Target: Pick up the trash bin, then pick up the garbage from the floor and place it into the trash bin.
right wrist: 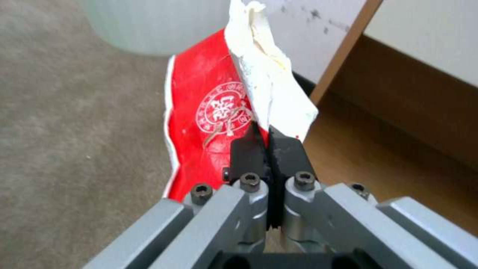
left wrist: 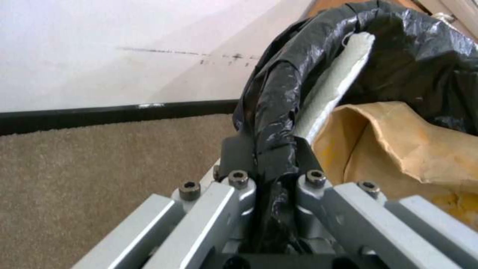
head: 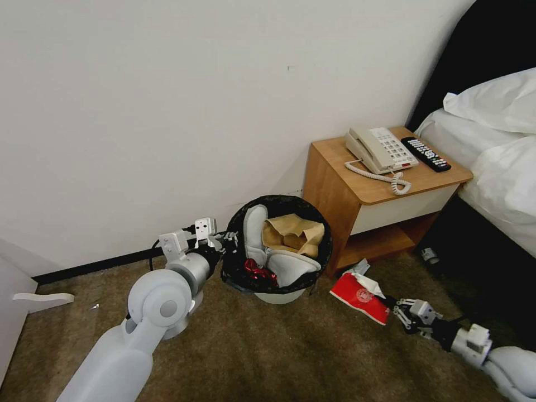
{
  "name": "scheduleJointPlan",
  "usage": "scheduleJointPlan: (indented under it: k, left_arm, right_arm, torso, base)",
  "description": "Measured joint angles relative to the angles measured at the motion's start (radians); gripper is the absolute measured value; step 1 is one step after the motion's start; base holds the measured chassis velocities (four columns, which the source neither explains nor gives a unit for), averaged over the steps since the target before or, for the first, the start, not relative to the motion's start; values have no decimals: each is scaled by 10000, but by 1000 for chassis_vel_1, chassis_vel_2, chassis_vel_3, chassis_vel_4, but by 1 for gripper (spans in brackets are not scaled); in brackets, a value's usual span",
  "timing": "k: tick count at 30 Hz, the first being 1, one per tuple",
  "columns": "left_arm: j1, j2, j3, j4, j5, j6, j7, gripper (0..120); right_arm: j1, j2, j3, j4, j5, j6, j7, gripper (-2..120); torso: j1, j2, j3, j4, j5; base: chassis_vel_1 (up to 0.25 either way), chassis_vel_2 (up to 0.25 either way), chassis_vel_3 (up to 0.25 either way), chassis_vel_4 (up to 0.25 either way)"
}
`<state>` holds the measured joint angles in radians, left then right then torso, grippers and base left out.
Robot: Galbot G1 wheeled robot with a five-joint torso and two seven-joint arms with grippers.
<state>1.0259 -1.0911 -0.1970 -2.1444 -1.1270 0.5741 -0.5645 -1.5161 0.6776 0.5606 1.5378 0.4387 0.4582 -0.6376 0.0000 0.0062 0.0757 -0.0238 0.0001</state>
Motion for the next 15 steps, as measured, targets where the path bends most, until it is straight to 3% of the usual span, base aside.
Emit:
scheduleJointPlan:
  k: [3,7,10,15]
  left_arm:
    - [0,-8,11,0,0,0,-2,4]
    - [25,13,-25,-22,2,0,-2,4]
    - [41,38,-62,-35,1,0,-3,4]
    - [40,58,-73,-37,-7,0,2,4]
  right_arm:
    - [63,-35,50,-171,331,257,-528,0]
    - [441,123,201,-393,1151,790,-2334,0]
    - [596,269,396,-186,1336,901,-3073,0]
    - [800,434,748,489,1421,986,-3455,0]
  torso:
    - [0,0,0,-2,0]
    - [0,0,0,0,1]
    - [0,0,0,-1,0]
    - [0,0,0,1,-1]
  base:
    - [0,0,0,0]
    - [0,0,0,0]
    - [0,0,0,0]
    - [0,0,0,0]
